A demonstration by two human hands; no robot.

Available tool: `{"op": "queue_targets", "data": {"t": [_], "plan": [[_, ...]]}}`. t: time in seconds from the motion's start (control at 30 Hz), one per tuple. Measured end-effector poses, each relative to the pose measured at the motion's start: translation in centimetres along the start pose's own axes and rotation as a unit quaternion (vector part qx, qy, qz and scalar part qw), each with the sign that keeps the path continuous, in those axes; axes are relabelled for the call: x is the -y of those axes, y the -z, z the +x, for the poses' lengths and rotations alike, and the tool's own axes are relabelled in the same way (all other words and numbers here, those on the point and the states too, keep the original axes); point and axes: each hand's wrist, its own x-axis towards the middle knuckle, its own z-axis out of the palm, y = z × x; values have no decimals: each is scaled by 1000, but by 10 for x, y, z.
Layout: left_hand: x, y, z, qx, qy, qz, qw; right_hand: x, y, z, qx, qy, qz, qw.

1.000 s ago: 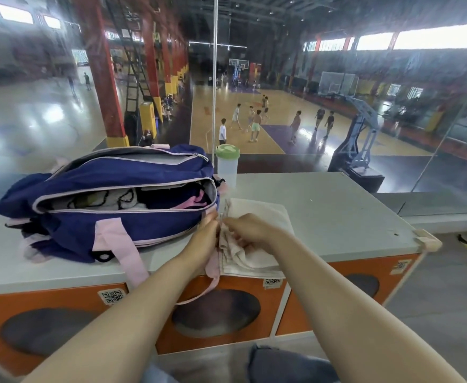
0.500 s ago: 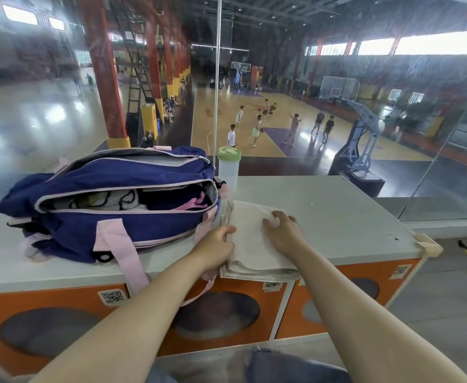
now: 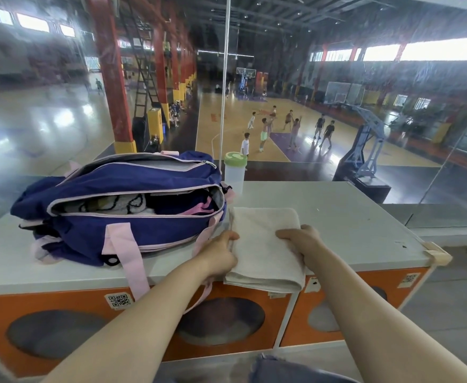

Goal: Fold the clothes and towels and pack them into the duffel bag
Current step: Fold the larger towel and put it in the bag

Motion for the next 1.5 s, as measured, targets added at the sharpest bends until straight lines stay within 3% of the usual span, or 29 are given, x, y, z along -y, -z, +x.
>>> {"op": "queue_targets", "data": {"t": [0.2, 0.47, 0.53, 0.67, 0.77, 0.87, 0.93, 1.0, 1.1, 1.27, 1.33, 1.5], "plan": [[6, -2, -1, -16, -17, -66, 998, 12, 1, -12, 78, 63, 37, 994], [6, -1, -8, -6, -34, -110, 993, 56, 19, -37, -12, 177, -19, 984], [3, 4, -11, -54, -65, -93, 992, 68, 23, -45, -21, 208, -43, 977], [-8, 43, -28, -255, -120, -98, 955, 90, 21, -70, -18, 269, -185, 945], [-1, 80, -46, -375, -106, -104, 915, 107, 14, -91, 37, 279, -151, 948], [16, 115, -54, -399, -43, -147, 904, 123, 3, -105, 100, 276, -104, 950], [22, 135, -51, -369, 35, -194, 908, 132, -7, -111, 139, 270, -78, 949], [21, 151, -52, -304, 91, -366, 875, 138, -19, -112, 168, 270, -60, 946], [21, 166, -59, -200, 78, -598, 772, 143, -36, -112, 212, 246, -47, 944], [23, 190, -47, -124, 20, -775, 620, 131, -57, -106, 305, 174, -81, 933], [19, 203, -38, -116, -12, -800, 588, 125, -65, -99, 327, 153, -99, 927], [7, 230, -15, -100, -84, -823, 552, 122, -87, -79, 345, 127, -94, 925]]}}
